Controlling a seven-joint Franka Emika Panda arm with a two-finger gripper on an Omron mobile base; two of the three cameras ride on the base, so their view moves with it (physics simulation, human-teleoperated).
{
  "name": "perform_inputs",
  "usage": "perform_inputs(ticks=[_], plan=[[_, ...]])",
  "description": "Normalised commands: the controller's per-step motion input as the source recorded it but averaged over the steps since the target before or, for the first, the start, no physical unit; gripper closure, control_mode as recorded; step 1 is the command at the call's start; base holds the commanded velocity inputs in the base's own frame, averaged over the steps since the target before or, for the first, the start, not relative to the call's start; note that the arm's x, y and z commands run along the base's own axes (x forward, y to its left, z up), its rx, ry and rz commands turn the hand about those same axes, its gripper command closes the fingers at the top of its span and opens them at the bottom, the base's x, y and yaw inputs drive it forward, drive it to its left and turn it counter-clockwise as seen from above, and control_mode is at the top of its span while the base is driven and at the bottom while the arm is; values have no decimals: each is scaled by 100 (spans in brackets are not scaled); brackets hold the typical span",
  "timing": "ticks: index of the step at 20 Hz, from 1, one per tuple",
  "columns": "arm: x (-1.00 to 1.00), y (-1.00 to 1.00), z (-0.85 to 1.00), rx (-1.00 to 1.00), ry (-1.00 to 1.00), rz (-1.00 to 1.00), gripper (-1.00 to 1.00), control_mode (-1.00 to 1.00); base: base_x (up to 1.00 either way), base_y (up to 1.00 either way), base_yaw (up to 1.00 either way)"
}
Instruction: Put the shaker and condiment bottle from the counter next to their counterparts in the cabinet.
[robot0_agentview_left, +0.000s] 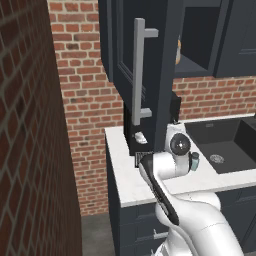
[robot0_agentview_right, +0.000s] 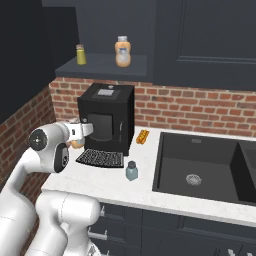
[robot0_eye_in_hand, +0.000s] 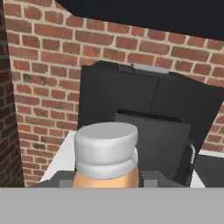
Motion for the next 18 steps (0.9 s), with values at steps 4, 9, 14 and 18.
perform_inputs(ticks=[4,9,14,18], plan=[[-37,-5,53,-1,-32,-27,100,-100,0,0,0],[-29,-8,63,0,-21,-23,100,-100,0,0,0],[-34,-44,95,0,-22,-10,100,-100,0,0,0],[-13,-52,100,0,-13,-5,100,-100,0,0,0]])
